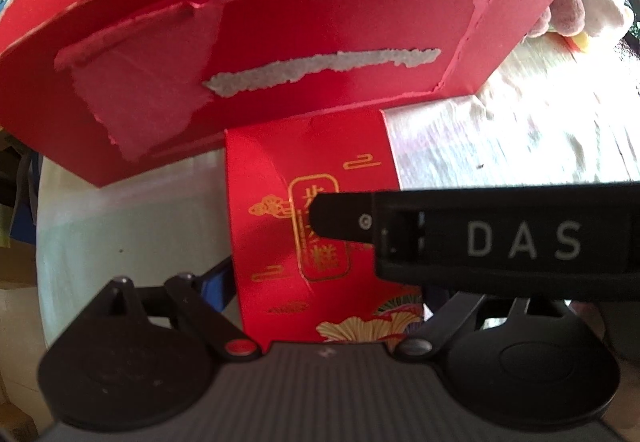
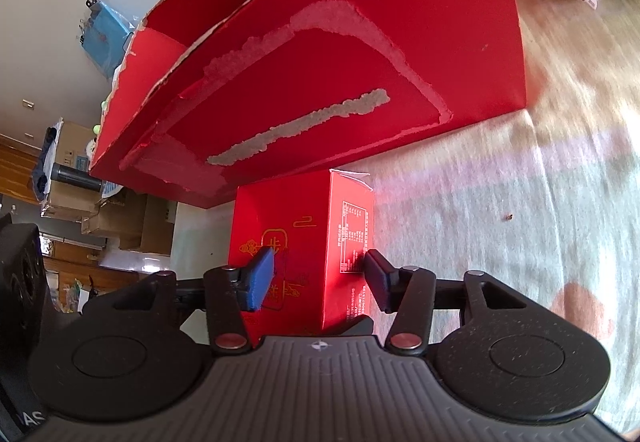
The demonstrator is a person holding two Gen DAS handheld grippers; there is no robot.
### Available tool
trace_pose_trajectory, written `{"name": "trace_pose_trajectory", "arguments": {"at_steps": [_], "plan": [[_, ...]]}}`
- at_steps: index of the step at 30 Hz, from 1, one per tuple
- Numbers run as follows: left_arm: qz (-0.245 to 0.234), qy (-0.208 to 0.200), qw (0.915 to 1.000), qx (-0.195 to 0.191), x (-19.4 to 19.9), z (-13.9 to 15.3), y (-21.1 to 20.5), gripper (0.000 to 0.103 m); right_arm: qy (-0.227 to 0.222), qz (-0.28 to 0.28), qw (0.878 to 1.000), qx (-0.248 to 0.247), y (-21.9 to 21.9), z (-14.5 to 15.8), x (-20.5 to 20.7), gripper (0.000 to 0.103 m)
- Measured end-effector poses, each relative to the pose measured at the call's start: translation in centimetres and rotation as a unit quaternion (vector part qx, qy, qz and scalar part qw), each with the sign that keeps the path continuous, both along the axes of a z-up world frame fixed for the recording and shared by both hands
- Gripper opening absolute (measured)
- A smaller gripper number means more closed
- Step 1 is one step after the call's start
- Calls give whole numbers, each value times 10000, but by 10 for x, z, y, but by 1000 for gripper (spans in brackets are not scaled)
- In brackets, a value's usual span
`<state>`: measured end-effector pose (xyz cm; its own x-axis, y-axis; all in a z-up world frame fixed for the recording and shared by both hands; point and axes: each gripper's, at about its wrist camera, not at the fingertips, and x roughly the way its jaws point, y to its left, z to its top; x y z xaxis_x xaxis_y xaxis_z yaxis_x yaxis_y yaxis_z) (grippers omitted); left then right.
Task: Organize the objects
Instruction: 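Close the right gripper around the sides of the gift box, then lift the gift box with the right gripper and carry it over the red box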
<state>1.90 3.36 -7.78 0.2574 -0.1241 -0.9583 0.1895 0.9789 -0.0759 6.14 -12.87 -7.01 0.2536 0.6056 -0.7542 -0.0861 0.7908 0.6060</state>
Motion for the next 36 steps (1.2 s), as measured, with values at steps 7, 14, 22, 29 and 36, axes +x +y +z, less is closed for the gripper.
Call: {"name": "trace_pose_trajectory", "arguments": {"at_steps": [7, 14, 22, 29, 36], "plan": [[-21, 37, 9999, 94, 1, -4, -5, 90, 41, 42, 10000, -8, 1, 1, -1, 54], [2, 114, 9998, 133, -1, -4, -3, 89, 66, 73, 9999, -36, 2, 3, -3, 54], [-74, 137, 9998, 118, -4, -3, 0, 83, -20, -4, 9999, -170, 9, 7, -11, 54], [-186, 136, 9997, -19, -7, 0, 7, 83, -51, -204, 9995, -223, 11, 8, -14, 54], [-441, 33, 9990, -112, -13, 9, 16, 88, -115, -383, 9988, -294, 12, 9, -20, 54]]}}
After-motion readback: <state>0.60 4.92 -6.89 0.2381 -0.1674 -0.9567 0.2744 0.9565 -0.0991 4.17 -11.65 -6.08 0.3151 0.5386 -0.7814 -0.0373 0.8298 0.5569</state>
